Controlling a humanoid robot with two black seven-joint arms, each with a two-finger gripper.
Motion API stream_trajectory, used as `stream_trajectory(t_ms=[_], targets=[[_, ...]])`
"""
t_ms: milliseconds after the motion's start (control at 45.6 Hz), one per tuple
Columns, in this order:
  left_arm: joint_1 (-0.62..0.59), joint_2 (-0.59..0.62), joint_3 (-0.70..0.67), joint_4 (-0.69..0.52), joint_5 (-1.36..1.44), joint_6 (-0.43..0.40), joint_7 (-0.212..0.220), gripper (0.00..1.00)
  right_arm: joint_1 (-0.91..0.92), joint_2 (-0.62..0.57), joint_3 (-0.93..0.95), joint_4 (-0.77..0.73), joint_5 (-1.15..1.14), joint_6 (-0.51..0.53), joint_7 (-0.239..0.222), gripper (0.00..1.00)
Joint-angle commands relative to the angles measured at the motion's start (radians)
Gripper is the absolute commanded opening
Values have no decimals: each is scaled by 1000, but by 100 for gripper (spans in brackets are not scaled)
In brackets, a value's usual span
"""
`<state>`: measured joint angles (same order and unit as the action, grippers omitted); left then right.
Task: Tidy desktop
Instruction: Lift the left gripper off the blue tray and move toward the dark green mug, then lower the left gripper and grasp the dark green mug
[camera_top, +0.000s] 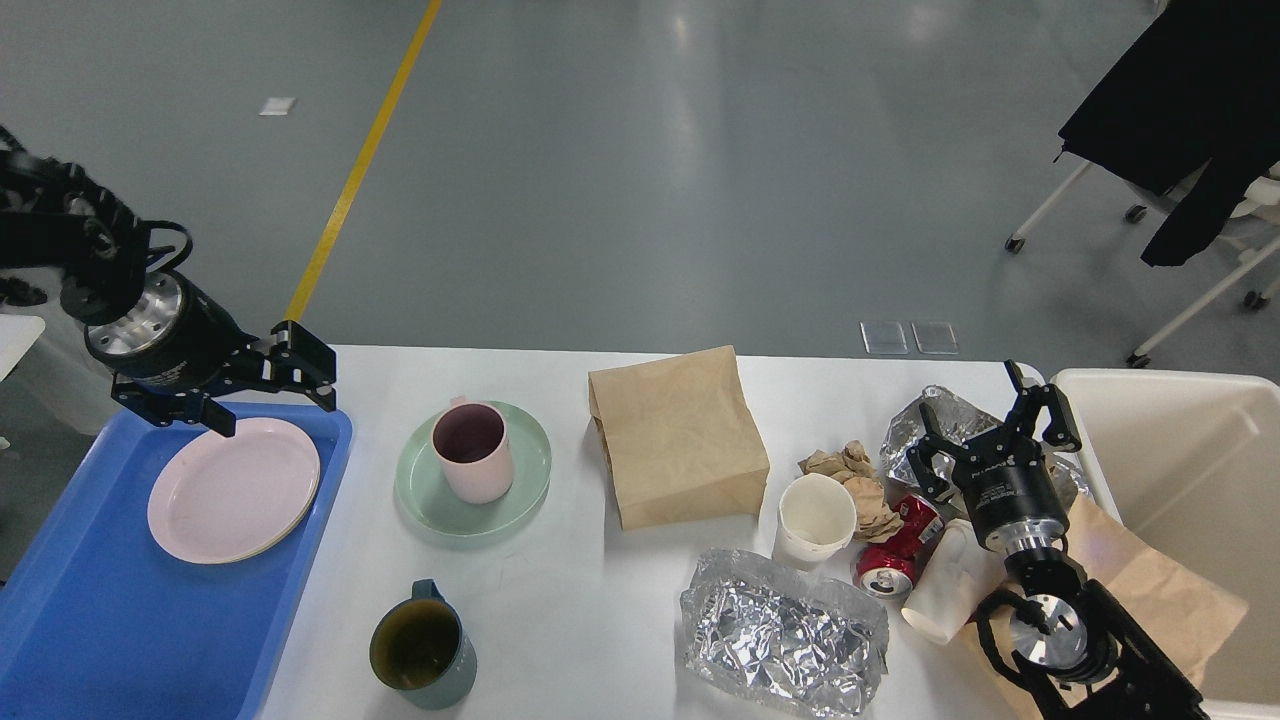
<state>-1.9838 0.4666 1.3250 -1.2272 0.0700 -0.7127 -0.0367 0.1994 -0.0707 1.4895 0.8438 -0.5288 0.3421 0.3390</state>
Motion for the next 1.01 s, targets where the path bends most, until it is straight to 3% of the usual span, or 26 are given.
stream_trajectory(t_ms=[0, 132, 263, 351, 482, 702, 833, 986], targets=[[-102, -186, 74, -93, -12, -89, -6, 97, 0, 0, 0, 0, 0, 0, 0, 100], [-225, -270, 95, -265, -65, -71, -11, 96, 0, 0, 0, -2, 0, 0, 0, 100], [-325, -275, 100, -419, -78, 51, -11, 96, 0, 0, 0, -2, 0, 0, 0, 100], [-352, -276, 100, -483, -84, 113, -9, 96, 0, 0, 0, -2, 0, 0, 0, 100], [-403, -318, 99, -535, -139, 124, -35, 96, 0, 0, 0, -2, 0, 0, 0, 100], [-328, -370, 100, -534, -182, 187, -49, 96, 0, 0, -2, 0, 0, 0, 0, 100], [-198, -370, 108, -522, -180, 217, -51, 96, 0, 0, -2, 0, 0, 0, 0, 100], [-67, -361, 121, -512, -180, 356, -48, 96, 0, 0, 0, 0, 0, 0, 0, 100]])
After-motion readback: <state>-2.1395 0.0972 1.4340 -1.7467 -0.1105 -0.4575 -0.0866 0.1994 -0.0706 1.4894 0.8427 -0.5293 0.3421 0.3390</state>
